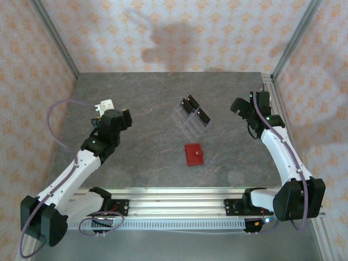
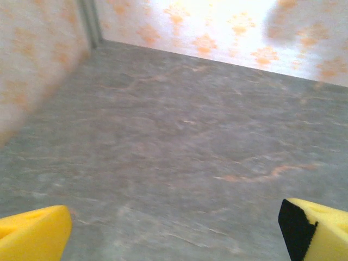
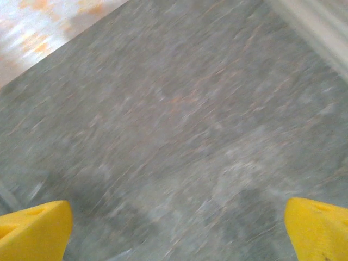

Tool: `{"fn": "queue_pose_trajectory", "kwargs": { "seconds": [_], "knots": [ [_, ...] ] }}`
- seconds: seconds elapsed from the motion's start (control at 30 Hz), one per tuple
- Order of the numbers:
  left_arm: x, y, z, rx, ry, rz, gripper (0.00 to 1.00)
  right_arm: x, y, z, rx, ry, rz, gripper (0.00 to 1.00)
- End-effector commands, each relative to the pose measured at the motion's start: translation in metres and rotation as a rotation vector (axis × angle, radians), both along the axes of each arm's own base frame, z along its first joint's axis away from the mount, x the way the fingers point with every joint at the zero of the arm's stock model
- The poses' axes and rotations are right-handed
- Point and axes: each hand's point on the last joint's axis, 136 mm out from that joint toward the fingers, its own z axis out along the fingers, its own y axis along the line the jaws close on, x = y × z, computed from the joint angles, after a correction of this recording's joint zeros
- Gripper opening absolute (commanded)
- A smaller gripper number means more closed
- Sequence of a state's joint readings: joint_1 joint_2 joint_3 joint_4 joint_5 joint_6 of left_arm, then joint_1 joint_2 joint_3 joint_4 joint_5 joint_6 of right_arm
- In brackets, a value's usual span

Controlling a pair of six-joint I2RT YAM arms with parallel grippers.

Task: Put the credit cards into the card holder
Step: Reset both arms

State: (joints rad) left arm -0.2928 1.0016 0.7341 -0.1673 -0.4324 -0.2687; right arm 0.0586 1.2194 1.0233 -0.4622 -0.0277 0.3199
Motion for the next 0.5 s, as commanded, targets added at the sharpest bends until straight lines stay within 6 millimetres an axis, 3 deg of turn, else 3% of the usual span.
{"fn": "queue_pose_trajectory", "kwargs": {
  "seconds": [0.0,0.13,0.3,0.47],
  "knots": [
    [0.007,0.039,0.007,0.122,-0.063,0.123,1.00,0.003,-0.035,-0.006,-0.181,-0.075,-0.093,0.99],
    [0.015,0.056,-0.033,0.136,-0.033,0.124,1.00,0.003,-0.053,-0.029,-0.302,-0.092,-0.124,0.99],
    [0.021,0.063,-0.081,0.154,0.025,0.110,1.00,0.005,-0.057,-0.072,-0.351,-0.085,-0.118,0.99],
    [0.035,0.058,-0.097,0.128,-0.004,0.053,1.00,0.009,-0.053,-0.101,-0.385,-0.162,-0.071,0.99]
  ]
}}
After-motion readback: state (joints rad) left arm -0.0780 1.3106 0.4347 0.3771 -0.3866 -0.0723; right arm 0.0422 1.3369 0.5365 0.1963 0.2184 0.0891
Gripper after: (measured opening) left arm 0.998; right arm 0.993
